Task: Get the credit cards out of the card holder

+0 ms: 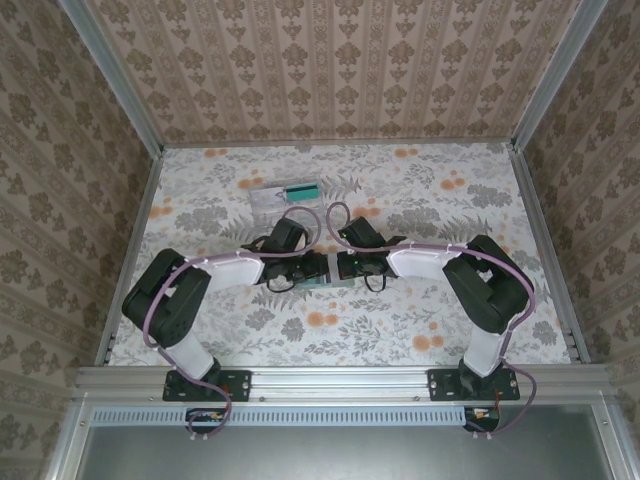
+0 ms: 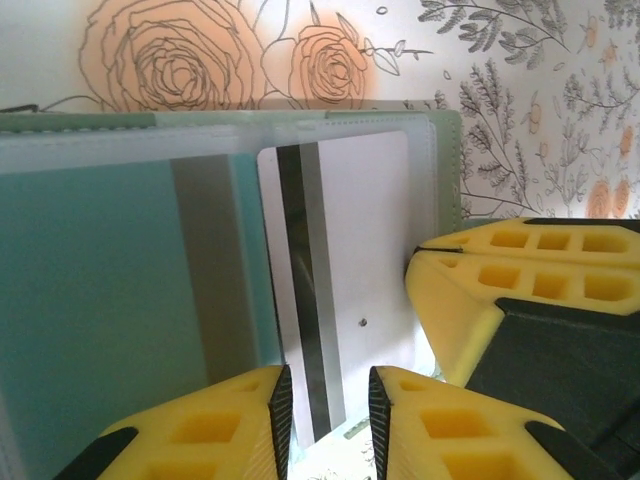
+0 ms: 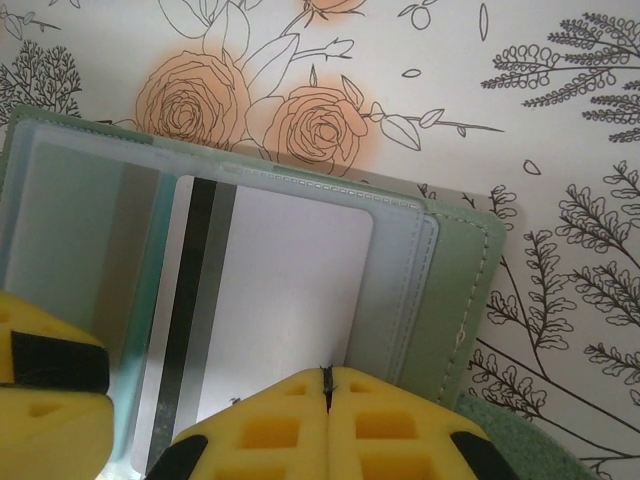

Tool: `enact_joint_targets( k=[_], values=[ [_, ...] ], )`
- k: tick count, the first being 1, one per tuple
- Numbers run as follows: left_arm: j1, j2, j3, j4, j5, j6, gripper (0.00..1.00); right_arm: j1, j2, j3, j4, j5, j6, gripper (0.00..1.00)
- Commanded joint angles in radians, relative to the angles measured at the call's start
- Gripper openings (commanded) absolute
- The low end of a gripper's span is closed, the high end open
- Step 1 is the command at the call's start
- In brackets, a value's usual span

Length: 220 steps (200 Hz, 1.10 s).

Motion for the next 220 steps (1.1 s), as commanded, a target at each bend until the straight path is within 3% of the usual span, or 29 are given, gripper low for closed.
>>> enact_joint_targets(
  k=[1,77,114,157,196,220],
  values=[
    [-0.001,0.008,0.013,-0.070,-0.041,-0.018,0.29,0.009,-0.004,-0.037,-0.015,-0.020,0.023,0.01],
    [0.004,0.012,-0.008,-0.038,-0.031,-0.022,0.30,0.035,0.002,-0.038,0.015,-0.058,0.051,0.01],
    [0.006,0.007,-0.010,-0.035,-0.025,-0.022,0.20,0.035,0.012,-0.031,0.000,-0.036,0.041,0.01],
    [0.009,0.018,-0.010,-0.022,-0.006,-0.025,0.19,0.030,0.015,-0.024,-0.009,-0.024,0.034,0.01],
    [0.013,0.021,-0.014,-0.017,-0.004,-0.035,0.00,0.011,0.018,-0.027,-0.012,-0.008,0.033,0.01],
    [0.020,0.019,-0.025,-0.006,-0.001,-0.044,0.00,0.001,0.020,-0.028,-0.014,-0.001,0.033,0.01]
  ],
)
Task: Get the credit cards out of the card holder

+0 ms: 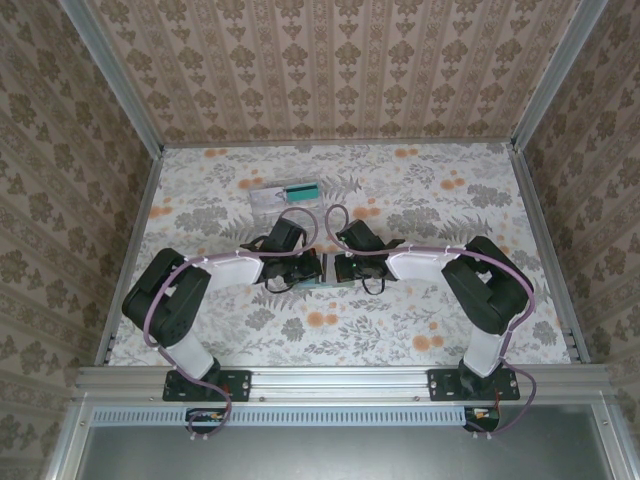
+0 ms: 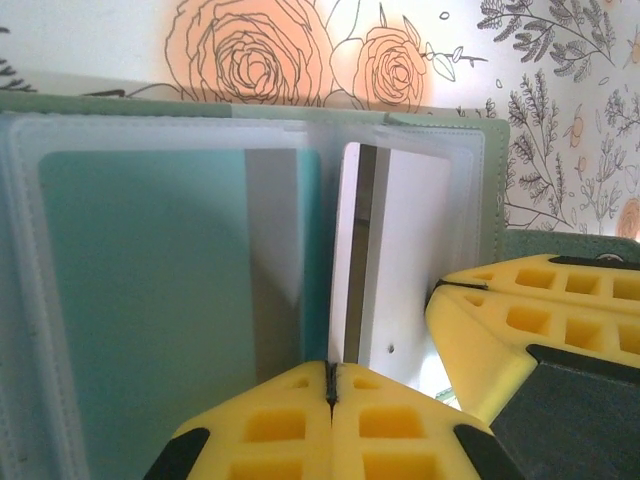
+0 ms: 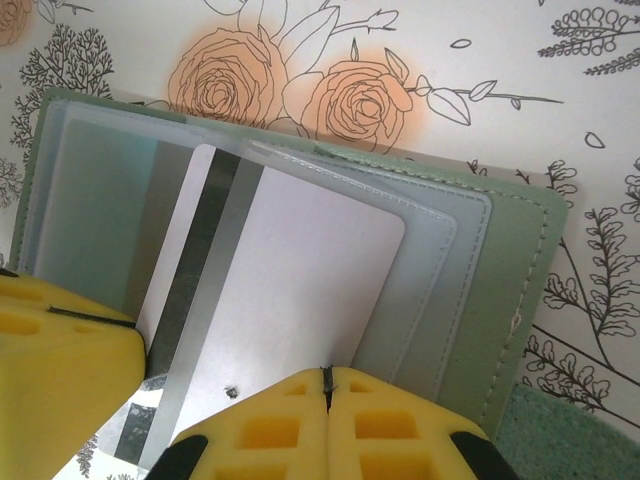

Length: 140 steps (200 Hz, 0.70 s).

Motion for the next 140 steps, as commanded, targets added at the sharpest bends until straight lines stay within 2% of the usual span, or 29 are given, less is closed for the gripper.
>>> enact_joint_targets(
  k=[1,60,140],
  values=[
    [0.011,0.018,-0.021,0.016,0.016,-0.015,0.00,-0.013,0.022,-0.010,-0.045,0.022,0.004,0.01],
    [0.031,0.001,-0.045,0.023,0.018,-0.018,0.00,-0.016,0.027,-0.010,-0.045,0.023,0.004,0.01],
    [0.107,-0.104,-0.117,0.018,0.042,0.009,0.00,-0.021,0.026,-0.016,-0.041,0.017,0.003,0.01]
  ],
)
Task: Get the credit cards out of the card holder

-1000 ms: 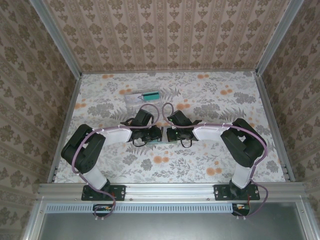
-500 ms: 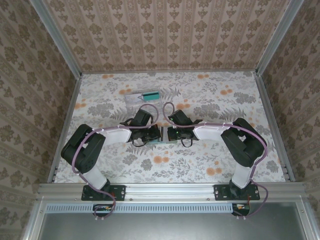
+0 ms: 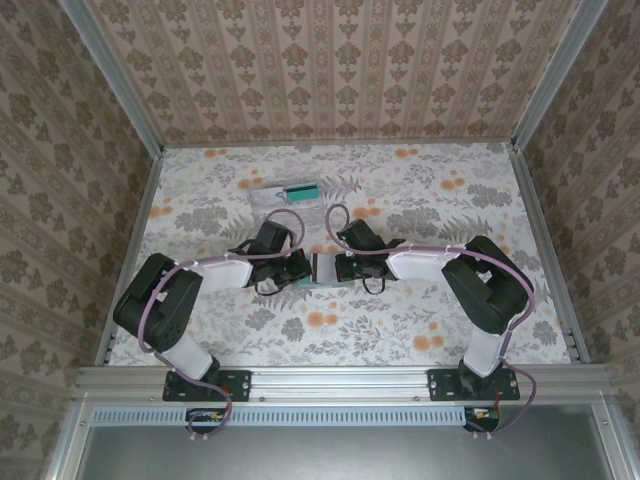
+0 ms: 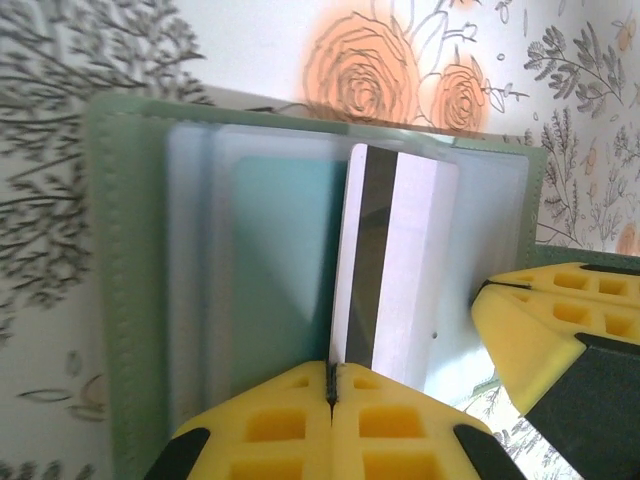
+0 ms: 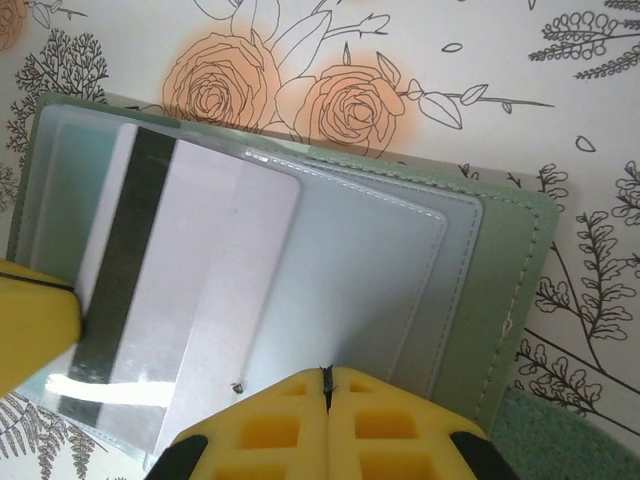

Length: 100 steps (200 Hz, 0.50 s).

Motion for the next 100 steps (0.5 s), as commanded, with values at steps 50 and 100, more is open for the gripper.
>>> enact_joint_targets(
  k=[50,100],
  values=[
    [0.058,-0.125,-0.059,-0.046,0.029,0.035,0.00,-0.013,0.020,-0.022,-0.036,0.017,0.005,0.01],
    [0.070,-0.238,-0.053,-0.171,0.006,0.088,0.00,-0.013,0.013,-0.024,-0.031,0.017,0.003,0.01]
  ],
)
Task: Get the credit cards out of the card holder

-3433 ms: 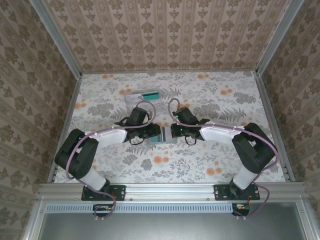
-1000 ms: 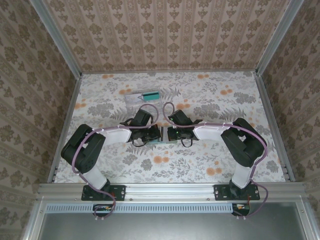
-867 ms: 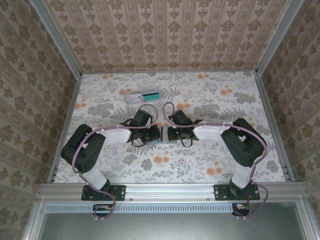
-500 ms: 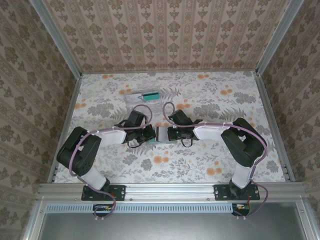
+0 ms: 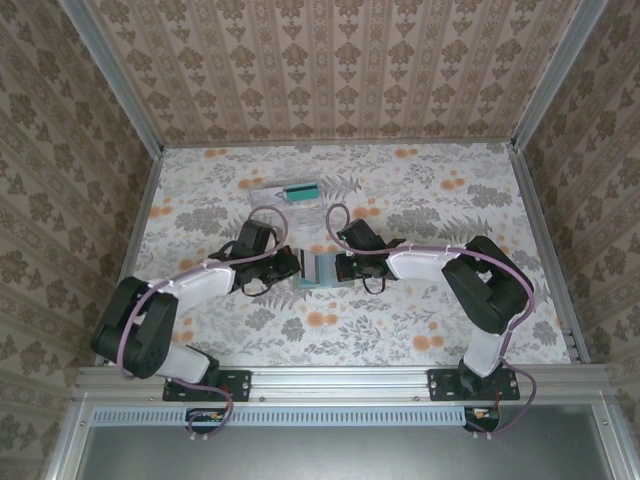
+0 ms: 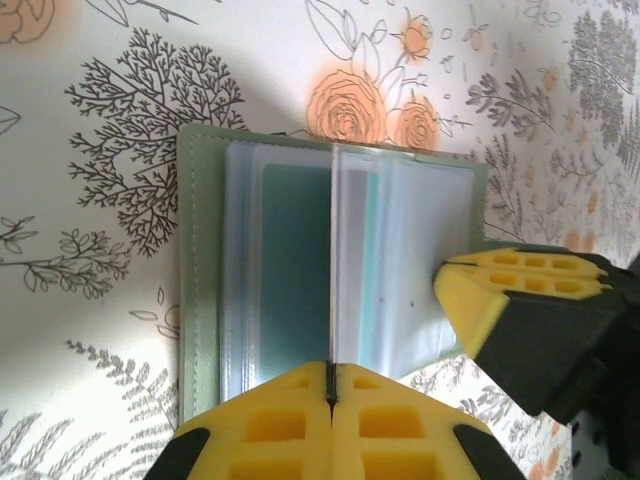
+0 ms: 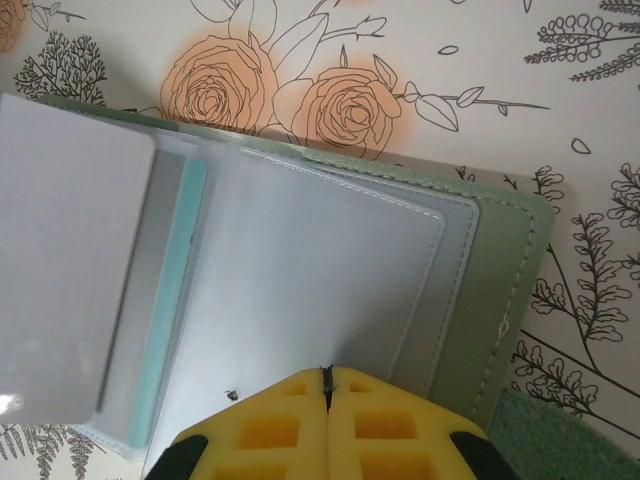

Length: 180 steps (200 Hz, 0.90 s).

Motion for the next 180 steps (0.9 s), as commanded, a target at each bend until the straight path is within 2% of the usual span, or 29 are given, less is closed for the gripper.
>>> enact_joint_targets(
  k=[1,23,48,92,109,146,180],
  values=[
    [0.012,-0.058,-0.004,-0.099,-0.009,0.054,0.00,-0.012,0.011,-0.024,-0.032,0.017,0.003,0.01],
    [0.022,-0.117,0.027,-0.187,-0.031,0.108,0.00,-0.012,-0.008,-0.032,-0.027,0.017,-0.002,0.01],
    [0.022,-0.181,0.106,-0.332,-0.106,0.210,0.00,-0.012,-0.056,-0.049,-0.017,0.015,-0.012,0.05],
    [0.022,-0.248,0.275,-0.549,-0.299,0.413,0.00,-0.013,-0.182,-0.088,-0.026,0.051,-0.036,0.28],
    [0.022,-0.256,0.335,-0.590,-0.378,0.491,0.00,-0.013,-0.244,-0.111,-0.021,0.062,-0.042,0.42],
    [0.015,-0.258,0.392,-0.543,-0.482,0.800,0.00,-0.012,-0.365,-0.158,-0.009,0.053,-0.049,0.54],
    [0.002,-0.216,0.438,-0.498,-0.529,1.146,0.00,-0.012,-0.482,-0.199,0.001,0.063,-0.048,0.76]
  ],
)
